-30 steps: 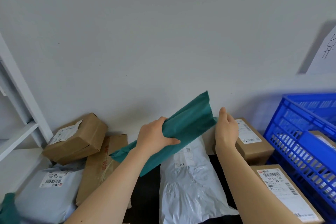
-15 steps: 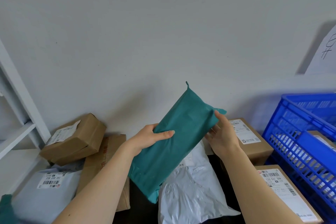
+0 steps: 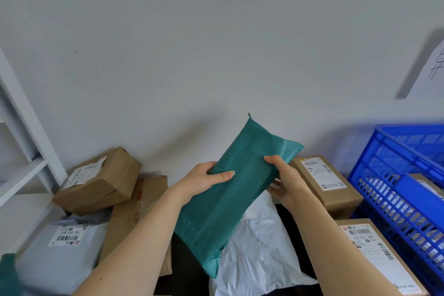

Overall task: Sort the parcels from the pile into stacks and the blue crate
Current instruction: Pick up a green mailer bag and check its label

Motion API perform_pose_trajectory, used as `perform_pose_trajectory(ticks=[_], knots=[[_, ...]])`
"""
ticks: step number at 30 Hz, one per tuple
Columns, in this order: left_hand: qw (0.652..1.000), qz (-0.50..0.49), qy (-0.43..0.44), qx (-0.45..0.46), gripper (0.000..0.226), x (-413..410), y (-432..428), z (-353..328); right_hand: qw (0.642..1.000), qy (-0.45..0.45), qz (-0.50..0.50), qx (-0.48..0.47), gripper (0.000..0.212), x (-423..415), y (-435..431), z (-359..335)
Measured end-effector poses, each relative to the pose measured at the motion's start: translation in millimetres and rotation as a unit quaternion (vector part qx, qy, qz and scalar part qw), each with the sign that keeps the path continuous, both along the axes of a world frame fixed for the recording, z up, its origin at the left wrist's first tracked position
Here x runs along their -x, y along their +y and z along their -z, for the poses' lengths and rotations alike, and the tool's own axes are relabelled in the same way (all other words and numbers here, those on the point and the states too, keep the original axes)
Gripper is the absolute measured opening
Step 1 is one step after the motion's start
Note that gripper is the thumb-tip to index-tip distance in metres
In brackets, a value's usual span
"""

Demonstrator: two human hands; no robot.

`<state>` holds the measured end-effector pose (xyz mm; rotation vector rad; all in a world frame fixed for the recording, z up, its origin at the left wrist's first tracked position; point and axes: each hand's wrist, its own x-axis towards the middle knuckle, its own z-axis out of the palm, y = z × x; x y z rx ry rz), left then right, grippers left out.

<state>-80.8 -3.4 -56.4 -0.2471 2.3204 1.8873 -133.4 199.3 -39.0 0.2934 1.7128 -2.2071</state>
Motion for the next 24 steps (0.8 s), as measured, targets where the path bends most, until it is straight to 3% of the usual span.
perform_pose_trajectory(ticks=[5,14,18,24], knots=[[0.991,-0.079,0.075,0.074,0.067,2.1,1.8,2.5,0.994,-0.042,0.1,0.004,0.046,3.9,1.5,-1.9],[0.96,-0.207,0.141,0.125,0.058,2.5,-8.2,8.9,0.97,-0.06,0.233,0.037,0.08,3.3,2.0,-1.1],[0.958,-0.229,0.134,0.106,0.059,-1.4,-11.0,17.0,0.961,-0.071,0.264,0.049,0.085,2.1,4.2,1.1],[0.96,-0.236,0.147,-0.041,0.059,-11.5,-5.7,27.3,0.949,-0.103,0.292,0.062,0.087,-0.2,8.3,2.4]])
